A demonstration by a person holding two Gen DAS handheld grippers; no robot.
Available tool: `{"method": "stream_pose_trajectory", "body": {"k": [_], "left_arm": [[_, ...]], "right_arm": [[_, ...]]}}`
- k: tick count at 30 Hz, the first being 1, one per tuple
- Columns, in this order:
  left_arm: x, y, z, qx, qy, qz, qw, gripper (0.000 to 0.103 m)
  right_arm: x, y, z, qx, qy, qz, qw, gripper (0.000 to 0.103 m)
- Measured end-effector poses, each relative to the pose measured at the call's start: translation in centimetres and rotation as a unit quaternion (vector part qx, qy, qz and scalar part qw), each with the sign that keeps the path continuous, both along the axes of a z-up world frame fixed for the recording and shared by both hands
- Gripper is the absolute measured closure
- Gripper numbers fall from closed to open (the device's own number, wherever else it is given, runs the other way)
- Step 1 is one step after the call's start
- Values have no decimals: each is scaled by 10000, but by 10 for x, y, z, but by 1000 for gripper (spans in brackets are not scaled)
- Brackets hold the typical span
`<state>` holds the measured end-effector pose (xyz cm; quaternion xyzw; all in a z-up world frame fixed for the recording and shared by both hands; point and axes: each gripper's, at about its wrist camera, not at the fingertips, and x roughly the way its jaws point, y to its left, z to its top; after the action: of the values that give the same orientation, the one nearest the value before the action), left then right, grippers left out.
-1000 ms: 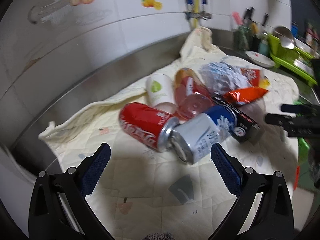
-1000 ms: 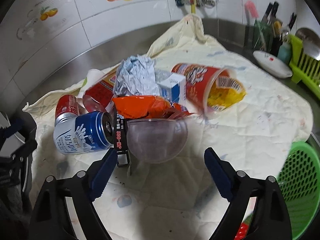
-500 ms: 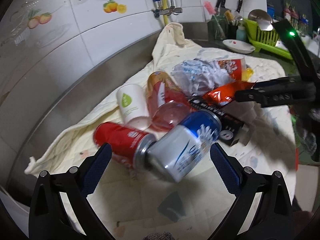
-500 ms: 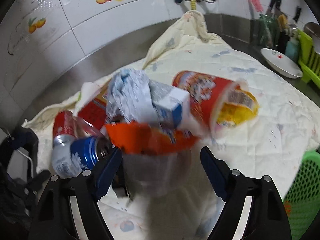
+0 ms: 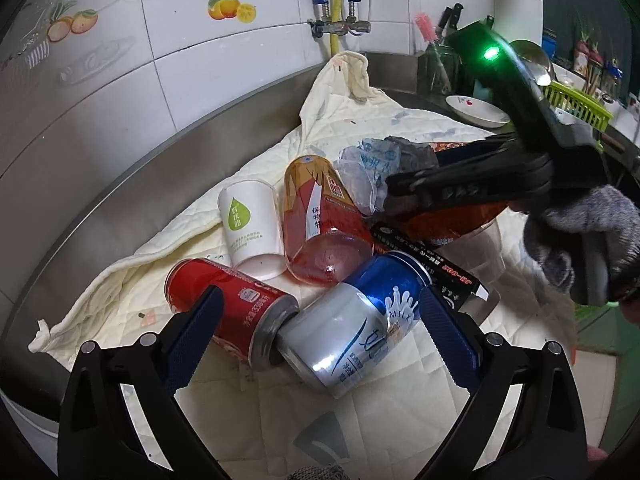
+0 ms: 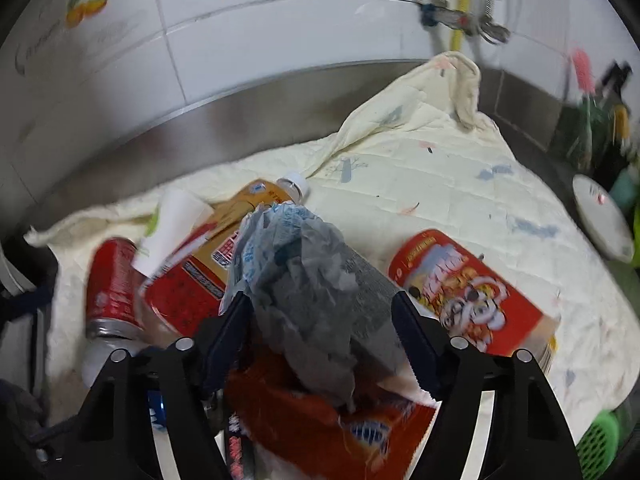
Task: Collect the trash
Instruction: 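Lift the crumpled grey plastic with the right tool toward the green basket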
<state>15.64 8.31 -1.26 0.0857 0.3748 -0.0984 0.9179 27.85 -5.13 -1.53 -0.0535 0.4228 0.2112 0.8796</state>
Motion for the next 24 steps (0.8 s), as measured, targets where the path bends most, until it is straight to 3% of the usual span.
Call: {"method": "stream_pose_trajectory", "body": {"k": [1,3,8,14,24], "left_arm": [[0,-1,0,-10,-3,-28,10000,9],[2,-4,0,-11,-8,-74,10000,9],[6,-17,1,4,0,-280,9996,17],[15,-40,0,36,55,-689,9976,30],[33,-60,-8,-126,267,-974,9948,34]], "right_arm": [[0,5,-2,-90,-3,110,9999,38],[-1,7,0,-219,-154,104,9996,55],[-6,-4,10,275,-26,135,9995,81],[-22,-19,35,745,-196,130,9969,88],[-48,-51,71,1546,-398,254,9869,90]]}}
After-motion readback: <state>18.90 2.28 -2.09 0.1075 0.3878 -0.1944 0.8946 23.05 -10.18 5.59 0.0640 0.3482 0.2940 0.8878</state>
